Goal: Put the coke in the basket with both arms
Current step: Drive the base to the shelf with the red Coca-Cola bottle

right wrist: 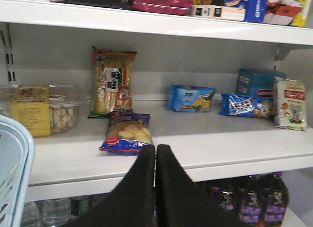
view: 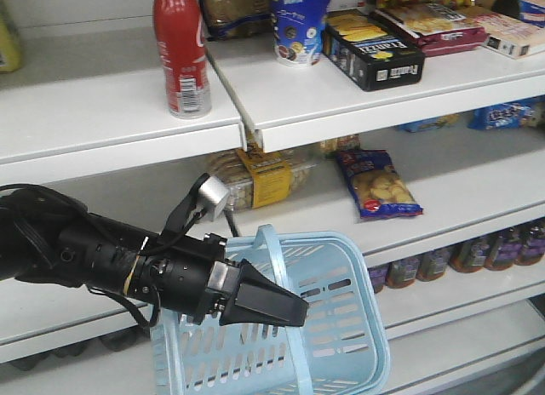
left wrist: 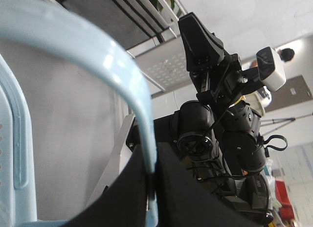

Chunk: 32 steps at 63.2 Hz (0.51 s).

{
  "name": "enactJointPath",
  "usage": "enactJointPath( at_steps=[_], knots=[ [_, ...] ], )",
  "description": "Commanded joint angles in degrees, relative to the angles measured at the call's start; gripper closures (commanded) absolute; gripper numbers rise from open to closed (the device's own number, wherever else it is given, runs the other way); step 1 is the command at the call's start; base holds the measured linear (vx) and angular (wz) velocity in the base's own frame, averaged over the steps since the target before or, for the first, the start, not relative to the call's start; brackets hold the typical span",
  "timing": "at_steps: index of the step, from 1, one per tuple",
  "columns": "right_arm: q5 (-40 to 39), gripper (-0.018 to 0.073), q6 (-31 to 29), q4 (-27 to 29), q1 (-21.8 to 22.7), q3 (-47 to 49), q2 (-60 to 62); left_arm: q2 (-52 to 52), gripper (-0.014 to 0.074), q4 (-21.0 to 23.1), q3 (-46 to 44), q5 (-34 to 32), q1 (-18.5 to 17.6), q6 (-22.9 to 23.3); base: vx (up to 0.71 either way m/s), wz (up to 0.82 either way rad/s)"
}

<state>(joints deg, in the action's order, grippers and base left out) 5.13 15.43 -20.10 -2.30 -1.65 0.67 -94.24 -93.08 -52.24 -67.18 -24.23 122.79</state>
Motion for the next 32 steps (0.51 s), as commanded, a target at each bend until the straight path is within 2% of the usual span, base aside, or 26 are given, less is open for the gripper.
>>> enactJointPath(
  at_steps=[1, 32],
  knots=[
    [-3.9, 0.0564, -0.6, -0.6, 0.4, -1.0, 0.6, 2.8, 0.0601, 4.5, -1.3, -11.5, -0.4, 0.0, 0.10, 0.38],
    [-3.9, 0.0564, -0.6, -0.6, 0.4, -1.0, 0.6, 2.8, 0.0601, 4.5, -1.3, -11.5, -0.4, 0.0, 0.08, 0.34]
  ],
)
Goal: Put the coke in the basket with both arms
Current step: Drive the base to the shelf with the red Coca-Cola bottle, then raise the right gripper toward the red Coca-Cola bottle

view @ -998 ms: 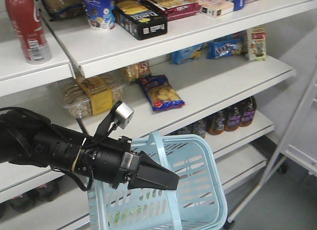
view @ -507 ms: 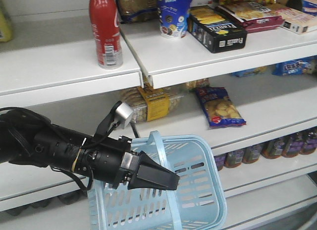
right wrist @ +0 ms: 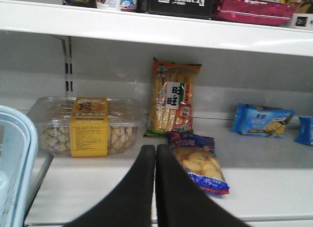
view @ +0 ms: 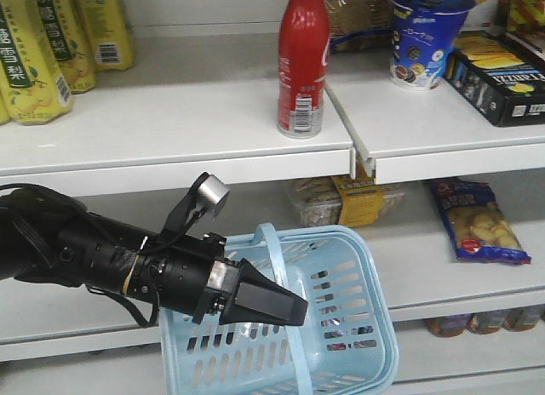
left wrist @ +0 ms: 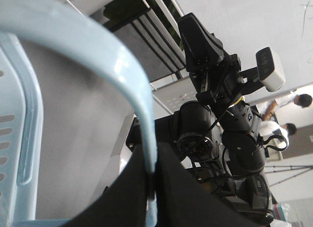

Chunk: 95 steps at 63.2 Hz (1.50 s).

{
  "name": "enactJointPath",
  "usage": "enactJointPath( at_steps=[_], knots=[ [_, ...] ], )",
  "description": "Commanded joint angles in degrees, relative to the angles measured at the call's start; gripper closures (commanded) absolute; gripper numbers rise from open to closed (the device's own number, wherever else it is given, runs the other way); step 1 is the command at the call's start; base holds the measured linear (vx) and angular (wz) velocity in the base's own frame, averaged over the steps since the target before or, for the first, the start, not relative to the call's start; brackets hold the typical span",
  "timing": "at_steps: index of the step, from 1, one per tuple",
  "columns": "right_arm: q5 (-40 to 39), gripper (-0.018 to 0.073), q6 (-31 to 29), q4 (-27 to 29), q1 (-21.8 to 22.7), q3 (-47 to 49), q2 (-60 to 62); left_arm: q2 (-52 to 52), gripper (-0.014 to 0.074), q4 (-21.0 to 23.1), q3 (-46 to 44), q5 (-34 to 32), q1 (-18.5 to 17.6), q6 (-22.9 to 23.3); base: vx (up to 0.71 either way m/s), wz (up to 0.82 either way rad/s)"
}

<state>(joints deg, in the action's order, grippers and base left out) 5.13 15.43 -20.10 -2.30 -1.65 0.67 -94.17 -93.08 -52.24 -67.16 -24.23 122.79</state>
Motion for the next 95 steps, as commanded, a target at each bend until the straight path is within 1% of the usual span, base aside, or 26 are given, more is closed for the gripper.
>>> enactJointPath(
  at_steps=[1, 29, 95],
  knots=[
    [-3.9, 0.0564, -0.6, -0.6, 0.4, -1.0, 0.6, 2.7, 0.0601, 4.5, -1.3, -11.5, -0.4, 0.0, 0.06, 0.29],
    [-3.9, 0.0564, -0.6, -0.6, 0.4, -1.0, 0.6, 2.7, 0.0601, 4.5, -1.3, -11.5, -0.4, 0.0, 0.04, 0.20],
    [-3.9, 0.0564, -0.6, -0.6, 0.4, -1.0, 0.6, 2.7, 0.0601, 4.5, -1.3, -11.5, -0.4, 0.0, 0.01, 0.07]
  ],
)
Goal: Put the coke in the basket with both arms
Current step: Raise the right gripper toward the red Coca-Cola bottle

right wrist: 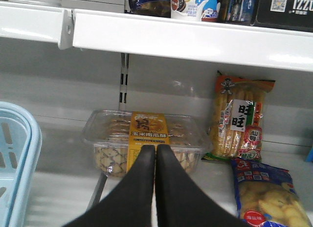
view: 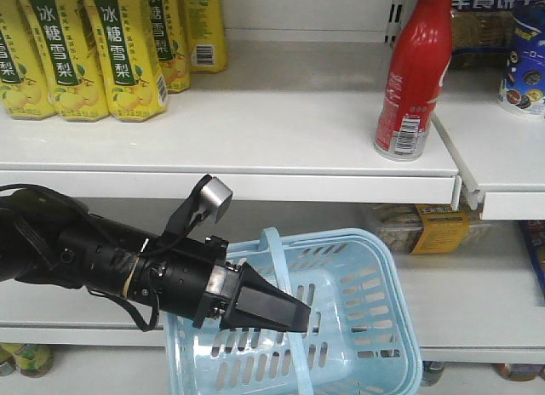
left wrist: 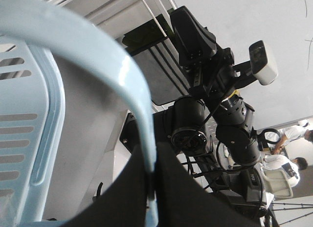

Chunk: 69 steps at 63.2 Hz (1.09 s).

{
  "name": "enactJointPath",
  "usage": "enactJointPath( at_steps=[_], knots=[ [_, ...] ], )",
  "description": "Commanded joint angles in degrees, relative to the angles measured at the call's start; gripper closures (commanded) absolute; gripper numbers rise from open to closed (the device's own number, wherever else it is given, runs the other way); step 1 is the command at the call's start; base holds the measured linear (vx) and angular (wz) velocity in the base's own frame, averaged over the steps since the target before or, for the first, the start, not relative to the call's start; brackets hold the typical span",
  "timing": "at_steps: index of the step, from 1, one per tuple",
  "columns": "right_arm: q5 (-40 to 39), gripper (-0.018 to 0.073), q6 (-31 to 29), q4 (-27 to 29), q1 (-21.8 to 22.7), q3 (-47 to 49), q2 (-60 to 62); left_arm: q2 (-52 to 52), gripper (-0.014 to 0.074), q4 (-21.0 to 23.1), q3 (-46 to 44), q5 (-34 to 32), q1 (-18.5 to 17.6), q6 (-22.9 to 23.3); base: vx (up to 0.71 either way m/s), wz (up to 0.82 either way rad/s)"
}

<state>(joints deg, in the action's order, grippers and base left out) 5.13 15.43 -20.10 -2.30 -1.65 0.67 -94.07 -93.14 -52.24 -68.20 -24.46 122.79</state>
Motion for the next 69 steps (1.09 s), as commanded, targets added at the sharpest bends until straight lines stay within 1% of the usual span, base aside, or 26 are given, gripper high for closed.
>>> enactJointPath(
  at_steps=[1, 55, 59, 63, 69],
  knots=[
    [-3.9, 0.0564, -0.6, -0.6, 0.4, -1.0, 0.6, 2.6, 0.0601, 4.5, -1.3, -10.5, -0.2, 0.0, 0.02, 0.12],
    [-3.9, 0.0564, -0.6, -0.6, 0.4, -1.0, 0.6, 2.6, 0.0601, 4.5, -1.3, -10.5, -0.2, 0.0, 0.00, 0.03],
    [-4.7, 0.0564, -0.3, -0.3, 0.4, -1.0, 0.6, 2.6, 0.0601, 4.5, -1.3, -10.5, -0.2, 0.0, 0.00, 0.00],
    [-7.0, 0.0564, 2.5, 2.6, 0.4, -1.0, 0.6, 2.6, 0.0601, 4.5, -1.3, -10.5, -0.2, 0.0, 0.00, 0.00],
    [-14.0, 0.0564, 11.3, 11.6, 0.4, -1.0, 0.6, 2.6, 0.0601, 4.5, -1.3, -10.5, -0.2, 0.0, 0.00, 0.00]
  ],
)
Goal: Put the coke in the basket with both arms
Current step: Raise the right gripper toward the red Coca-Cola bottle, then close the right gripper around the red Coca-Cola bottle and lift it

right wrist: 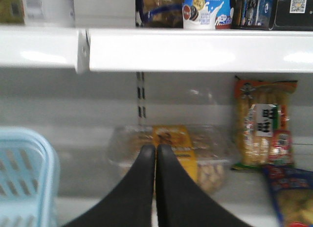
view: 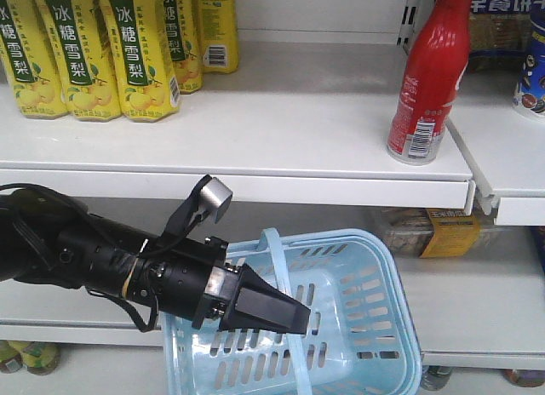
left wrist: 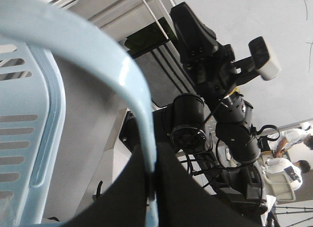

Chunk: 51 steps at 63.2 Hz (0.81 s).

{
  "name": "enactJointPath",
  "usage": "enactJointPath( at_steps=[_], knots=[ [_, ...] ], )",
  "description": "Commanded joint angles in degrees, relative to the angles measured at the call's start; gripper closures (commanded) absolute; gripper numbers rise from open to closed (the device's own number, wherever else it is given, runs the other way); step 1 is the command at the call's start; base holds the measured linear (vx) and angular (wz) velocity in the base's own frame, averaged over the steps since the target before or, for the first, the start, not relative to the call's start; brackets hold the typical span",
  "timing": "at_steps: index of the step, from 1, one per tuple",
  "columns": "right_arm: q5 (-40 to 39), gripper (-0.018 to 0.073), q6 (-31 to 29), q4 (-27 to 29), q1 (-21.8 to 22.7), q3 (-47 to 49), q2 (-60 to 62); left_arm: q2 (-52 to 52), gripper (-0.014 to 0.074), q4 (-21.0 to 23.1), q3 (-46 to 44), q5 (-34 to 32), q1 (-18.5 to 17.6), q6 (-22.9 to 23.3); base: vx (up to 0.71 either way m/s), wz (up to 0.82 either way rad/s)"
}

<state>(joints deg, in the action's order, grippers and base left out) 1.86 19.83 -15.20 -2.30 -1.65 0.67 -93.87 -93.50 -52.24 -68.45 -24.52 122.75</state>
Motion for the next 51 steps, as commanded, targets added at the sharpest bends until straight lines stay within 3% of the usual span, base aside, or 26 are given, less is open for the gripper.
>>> enactJointPath(
  at_steps=[1, 15, 20, 25, 34, 42, 47, 51],
  knots=[
    [-11.9, 0.0564, 8.3, 8.0, 0.4, -1.0, 0.6, 2.4, 0.0601, 4.9, -1.3, -10.2, -0.1, 0.0, 0.00, 0.00],
    [-24.8, 0.0564, 22.3, 25.9, 0.4, -1.0, 0.6, 2.4, 0.0601, 4.9, -1.3, -10.2, -0.1, 0.0, 0.00, 0.00],
    [-28.4, 0.0564, 25.1, 24.4, -0.4, -0.5, 0.6, 2.4, 0.0601, 4.9, -1.3, -10.2, -0.1, 0.0, 0.00, 0.00],
    [-28.9, 0.0563, 27.0, 14.6, -1.8, 2.6, 0.6, 2.4, 0.0601, 4.9, -1.3, -10.2, -0.1, 0.0, 0.00, 0.00],
    [-20.5, 0.0504, 35.3, -12.2, -5.1, 13.0, -0.9, 2.4, 0.0601, 4.9, -1.3, -10.2, -0.1, 0.0, 0.00, 0.00],
    [-18.2, 0.0330, 49.1, -34.6, -7.2, 22.0, -5.1, 2.4, 0.0601, 4.9, -1.3, -10.2, -0.1, 0.0, 0.00, 0.00],
    [-18.7, 0.0170, 57.5, -45.4, -7.6, 25.1, -7.9, 2.4, 0.0601, 4.9, -1.3, -10.2, -0.1, 0.0, 0.00, 0.00],
    [-18.5, 0.0053, 63.0, -50.8, -7.6, 26.8, -10.2, 2.4, 0.0601, 4.9, -1.3, -10.2, -0.1, 0.0, 0.00, 0.00]
  ],
)
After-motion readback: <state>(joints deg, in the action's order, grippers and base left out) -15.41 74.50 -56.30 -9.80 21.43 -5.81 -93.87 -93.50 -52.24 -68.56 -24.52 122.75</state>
